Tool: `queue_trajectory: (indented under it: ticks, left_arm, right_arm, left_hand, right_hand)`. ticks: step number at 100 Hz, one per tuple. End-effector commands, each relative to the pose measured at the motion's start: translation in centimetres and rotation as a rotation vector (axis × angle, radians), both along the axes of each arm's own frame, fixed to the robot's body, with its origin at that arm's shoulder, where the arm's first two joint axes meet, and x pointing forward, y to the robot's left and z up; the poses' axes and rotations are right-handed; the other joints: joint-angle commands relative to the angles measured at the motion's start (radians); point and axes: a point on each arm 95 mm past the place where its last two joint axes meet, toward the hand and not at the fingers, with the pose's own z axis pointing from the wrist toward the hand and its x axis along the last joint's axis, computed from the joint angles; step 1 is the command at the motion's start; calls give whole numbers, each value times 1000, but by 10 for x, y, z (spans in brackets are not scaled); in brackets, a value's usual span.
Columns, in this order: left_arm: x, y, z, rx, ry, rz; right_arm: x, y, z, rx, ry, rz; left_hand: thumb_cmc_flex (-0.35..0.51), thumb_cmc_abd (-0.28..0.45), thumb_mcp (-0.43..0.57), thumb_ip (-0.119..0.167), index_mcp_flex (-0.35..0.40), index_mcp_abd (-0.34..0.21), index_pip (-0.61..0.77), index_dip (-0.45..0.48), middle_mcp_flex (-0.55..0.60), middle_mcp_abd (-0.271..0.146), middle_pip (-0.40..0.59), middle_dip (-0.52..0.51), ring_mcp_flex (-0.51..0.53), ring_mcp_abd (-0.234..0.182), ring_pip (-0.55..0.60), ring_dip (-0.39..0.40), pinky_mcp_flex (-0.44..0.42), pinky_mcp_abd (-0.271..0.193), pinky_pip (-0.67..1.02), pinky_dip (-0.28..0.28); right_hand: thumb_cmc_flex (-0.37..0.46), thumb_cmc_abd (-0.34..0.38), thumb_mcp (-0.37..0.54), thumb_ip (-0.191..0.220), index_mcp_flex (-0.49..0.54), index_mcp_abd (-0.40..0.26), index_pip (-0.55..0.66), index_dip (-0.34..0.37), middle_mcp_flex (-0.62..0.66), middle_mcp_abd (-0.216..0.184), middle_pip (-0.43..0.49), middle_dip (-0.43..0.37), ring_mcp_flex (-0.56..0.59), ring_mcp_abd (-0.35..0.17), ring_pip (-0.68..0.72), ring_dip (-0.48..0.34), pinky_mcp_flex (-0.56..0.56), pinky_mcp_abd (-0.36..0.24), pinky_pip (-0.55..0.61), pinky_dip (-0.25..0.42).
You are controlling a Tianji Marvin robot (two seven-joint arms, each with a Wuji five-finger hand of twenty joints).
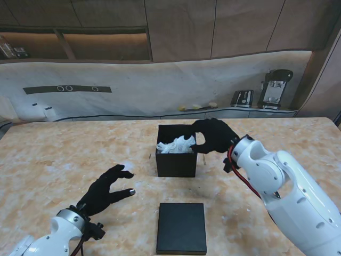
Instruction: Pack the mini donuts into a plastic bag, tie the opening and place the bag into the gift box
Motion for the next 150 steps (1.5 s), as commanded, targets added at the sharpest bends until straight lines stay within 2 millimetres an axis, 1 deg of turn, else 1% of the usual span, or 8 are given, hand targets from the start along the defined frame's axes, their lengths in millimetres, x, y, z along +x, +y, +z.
queue_trajectory:
  ticks: [1,39,61,69,85,96,115,150]
  left_arm:
    - [-5,-8,2,-14,7,-25]
    - [-8,-25,3,-50,-12,-39]
    - [-13,-34,-1,-86,19,-36]
    - [-16,-38,-4,-106,30,-25]
    - [-24,-46,-10,-148,57,2]
    - [-31,-52,-15,-183,92,25]
    - [-45,-60,-26,-262,153,33]
    - [-63,-65,-39,-285,247,51]
  right_arm:
    - [-18,-7,-25,-37,43,3]
    - [-98,-40,-62,40,112,-146]
    - [-133,-42,-81,172,207,-262]
    - [-144,-39,-86,249,256,-297]
    - [-163,-29,-94,397,356,-355]
    - [-178,-21,-100,483,449,-392]
    - [-198,-16,-115,516,566,-421]
    - [-223,-11,-132,575,675,-469]
  left_hand:
    - [-24,39,-23,20,-33,-13,-33,-16,-18,7,-15,-19,-18,6,-25,-32,-13,-19,8,24]
    - [-123,61,-38,16,-118,-17,-122,-84,6,71,35,-102,40,100,34,-155,70,30,3,7]
    - [-175,75,-40,16,-169,3,-149,-104,14,89,41,-128,69,126,63,-188,107,40,5,-15]
    - [-199,76,-38,16,-190,-9,-151,-106,27,120,42,-136,84,152,78,-195,129,51,-3,-36]
    - [-194,76,-33,16,-152,105,-180,-140,50,166,53,-160,97,179,109,-215,172,20,-41,-145]
    - [-174,90,-34,15,-138,132,-210,-156,43,174,64,-168,91,183,131,-223,194,11,-55,-211]
    - [-276,177,-43,13,-125,149,-244,-163,33,196,44,-186,73,190,117,-241,177,3,-68,-249]
    - [-237,186,-39,16,-79,156,-341,-155,31,199,40,-191,69,194,111,-244,169,0,-64,-278]
  right_hand:
    - [-29,30,-19,5,-19,17,-18,7,-12,20,-17,-34,-12,8,-16,-21,-35,14,-19,-20]
    - [-44,65,-72,-8,-63,68,-86,6,-58,41,-31,-32,-71,18,-23,-22,-69,5,-18,-45]
    - [-82,147,-147,-33,-141,105,-146,6,-129,59,-29,-34,-147,23,-28,-34,-98,-15,-46,-71]
    - [-104,184,-188,-41,-177,114,-165,8,-169,67,-31,-48,-188,24,-37,-51,-112,-29,-65,-86]
    - [-154,272,-254,-61,-257,139,-202,0,-226,100,-46,-110,-230,49,-85,-121,-118,-80,-115,-151]
    - [-188,348,-322,-75,-324,142,-221,-10,-286,112,-74,-140,-277,52,-143,-163,-151,-124,-153,-224]
    - [-226,416,-389,-85,-393,162,-244,-31,-376,115,-112,-161,-356,39,-191,-190,-224,-172,-209,-299]
    - [-232,435,-429,-88,-457,150,-215,-41,-425,113,-97,-160,-400,38,-190,-193,-249,-180,-269,-353]
